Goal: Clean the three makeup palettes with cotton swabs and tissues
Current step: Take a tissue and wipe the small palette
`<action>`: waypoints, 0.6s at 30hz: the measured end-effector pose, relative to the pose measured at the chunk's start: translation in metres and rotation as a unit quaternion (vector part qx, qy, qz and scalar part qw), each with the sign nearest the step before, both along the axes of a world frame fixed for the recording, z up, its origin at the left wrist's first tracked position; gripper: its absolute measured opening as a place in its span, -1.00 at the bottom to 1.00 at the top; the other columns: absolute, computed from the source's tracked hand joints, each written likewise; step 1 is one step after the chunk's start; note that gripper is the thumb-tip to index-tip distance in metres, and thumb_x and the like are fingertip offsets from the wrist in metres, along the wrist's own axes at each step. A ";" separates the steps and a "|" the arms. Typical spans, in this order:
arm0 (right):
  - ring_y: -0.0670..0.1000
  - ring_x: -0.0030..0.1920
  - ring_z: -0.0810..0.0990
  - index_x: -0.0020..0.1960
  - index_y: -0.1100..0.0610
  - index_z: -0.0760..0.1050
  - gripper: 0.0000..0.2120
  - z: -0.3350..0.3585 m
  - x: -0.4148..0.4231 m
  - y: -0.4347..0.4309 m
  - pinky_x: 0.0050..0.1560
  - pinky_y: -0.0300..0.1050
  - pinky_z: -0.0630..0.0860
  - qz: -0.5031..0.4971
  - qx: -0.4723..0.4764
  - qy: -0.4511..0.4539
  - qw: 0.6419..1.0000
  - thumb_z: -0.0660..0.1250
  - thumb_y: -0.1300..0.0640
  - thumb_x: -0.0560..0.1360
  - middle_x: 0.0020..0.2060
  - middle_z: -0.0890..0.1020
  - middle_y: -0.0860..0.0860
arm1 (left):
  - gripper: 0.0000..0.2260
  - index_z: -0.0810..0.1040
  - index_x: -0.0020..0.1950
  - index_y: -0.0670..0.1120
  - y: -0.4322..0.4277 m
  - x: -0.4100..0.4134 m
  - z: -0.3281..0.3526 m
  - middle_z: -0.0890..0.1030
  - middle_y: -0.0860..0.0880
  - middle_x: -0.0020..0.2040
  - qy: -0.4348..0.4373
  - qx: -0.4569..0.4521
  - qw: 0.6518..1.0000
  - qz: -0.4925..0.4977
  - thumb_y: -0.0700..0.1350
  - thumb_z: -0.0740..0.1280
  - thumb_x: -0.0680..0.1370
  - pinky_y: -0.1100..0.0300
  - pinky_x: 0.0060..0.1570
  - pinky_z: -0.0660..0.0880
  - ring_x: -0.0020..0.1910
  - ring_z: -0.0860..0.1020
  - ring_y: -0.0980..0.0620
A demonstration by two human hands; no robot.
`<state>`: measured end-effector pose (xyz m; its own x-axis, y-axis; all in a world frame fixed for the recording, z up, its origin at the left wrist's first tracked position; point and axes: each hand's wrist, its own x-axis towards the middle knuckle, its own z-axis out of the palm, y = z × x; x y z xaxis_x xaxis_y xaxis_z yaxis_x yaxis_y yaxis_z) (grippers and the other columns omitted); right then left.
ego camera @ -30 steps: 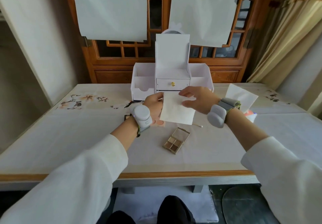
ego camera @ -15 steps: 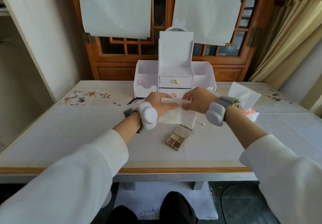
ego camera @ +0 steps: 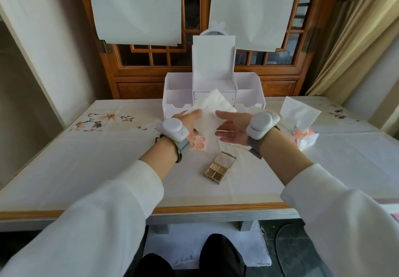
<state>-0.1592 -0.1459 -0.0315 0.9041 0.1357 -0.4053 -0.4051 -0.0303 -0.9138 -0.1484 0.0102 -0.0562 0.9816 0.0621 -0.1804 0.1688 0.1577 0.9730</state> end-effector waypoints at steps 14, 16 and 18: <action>0.21 0.02 0.60 0.02 0.23 0.56 -0.82 0.002 0.011 -0.017 0.12 0.05 0.53 -0.057 -0.147 -0.176 0.972 0.38 0.29 0.41 0.05 0.62 0.19 | -0.88 0.44 -0.16 -0.13 -0.014 -0.009 0.001 0.55 -0.13 -0.28 0.034 -0.036 0.998 -0.048 -0.30 0.26 0.55 0.23 -0.41 0.47 -0.35 0.49 -0.04; 0.17 -0.01 0.58 0.10 0.25 0.53 -0.75 0.001 0.010 -0.020 0.07 -0.01 0.54 -0.055 -0.143 -0.182 0.971 0.38 0.32 0.42 0.01 0.59 0.14 | -0.90 0.47 -0.13 -0.11 -0.014 -0.009 -0.001 0.60 -0.12 -0.30 0.028 -0.054 0.996 -0.058 -0.29 0.28 0.54 0.17 -0.29 0.49 -0.32 0.52 -0.05; 0.16 -0.02 0.58 0.12 0.23 0.51 -0.73 -0.001 0.009 -0.022 0.06 0.00 0.54 -0.063 -0.146 -0.188 0.969 0.38 0.31 0.42 -0.01 0.58 0.12 | -0.89 0.49 -0.13 -0.12 -0.017 -0.013 -0.003 0.61 -0.11 -0.31 0.016 -0.039 0.996 -0.075 -0.31 0.29 0.53 0.15 -0.26 0.49 -0.35 0.55 -0.03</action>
<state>-0.1502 -0.1678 -0.0324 0.9973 -0.0556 -0.0482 -0.0620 -0.2823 -0.9573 -0.1610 -0.0067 -0.0588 0.9725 -0.1003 -0.2103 0.2269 0.2030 0.9525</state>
